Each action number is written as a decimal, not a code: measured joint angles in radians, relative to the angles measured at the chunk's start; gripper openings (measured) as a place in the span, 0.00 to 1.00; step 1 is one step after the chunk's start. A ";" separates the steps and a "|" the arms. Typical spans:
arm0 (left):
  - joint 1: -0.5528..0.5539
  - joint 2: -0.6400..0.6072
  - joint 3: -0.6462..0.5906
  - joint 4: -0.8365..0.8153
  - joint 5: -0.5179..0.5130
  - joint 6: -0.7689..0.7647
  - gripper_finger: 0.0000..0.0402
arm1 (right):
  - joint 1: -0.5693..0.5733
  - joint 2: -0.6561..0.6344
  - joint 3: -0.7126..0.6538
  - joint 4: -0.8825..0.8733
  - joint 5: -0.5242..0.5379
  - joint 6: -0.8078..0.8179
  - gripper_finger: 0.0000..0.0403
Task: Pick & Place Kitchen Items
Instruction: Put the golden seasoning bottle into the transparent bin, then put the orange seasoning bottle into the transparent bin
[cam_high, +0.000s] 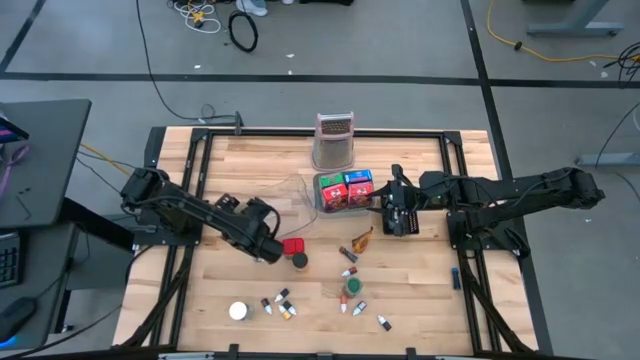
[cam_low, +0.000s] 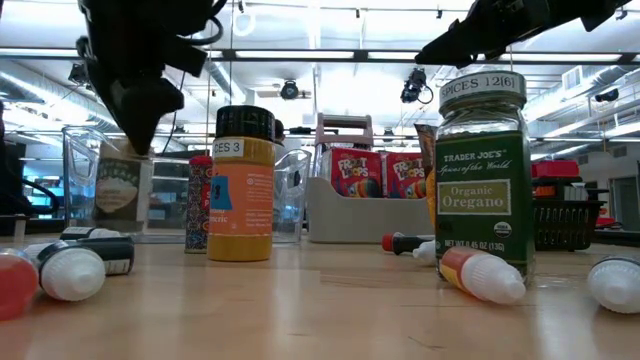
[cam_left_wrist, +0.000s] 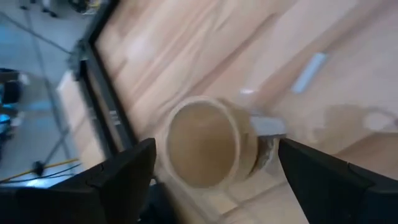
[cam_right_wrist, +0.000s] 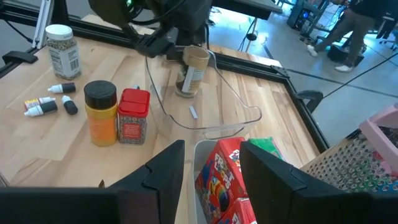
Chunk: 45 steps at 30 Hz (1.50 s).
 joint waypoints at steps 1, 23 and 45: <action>0.000 0.000 0.003 -0.020 0.000 -0.010 0.86 | 0.000 0.000 0.000 0.000 0.000 0.000 0.41; -0.103 -0.183 0.362 -0.059 -0.196 0.088 0.86 | 0.000 0.000 0.000 0.011 -0.001 0.108 0.41; -0.224 -0.437 -0.213 1.046 0.028 0.851 0.86 | 0.046 0.166 -0.019 0.219 0.035 -0.150 0.41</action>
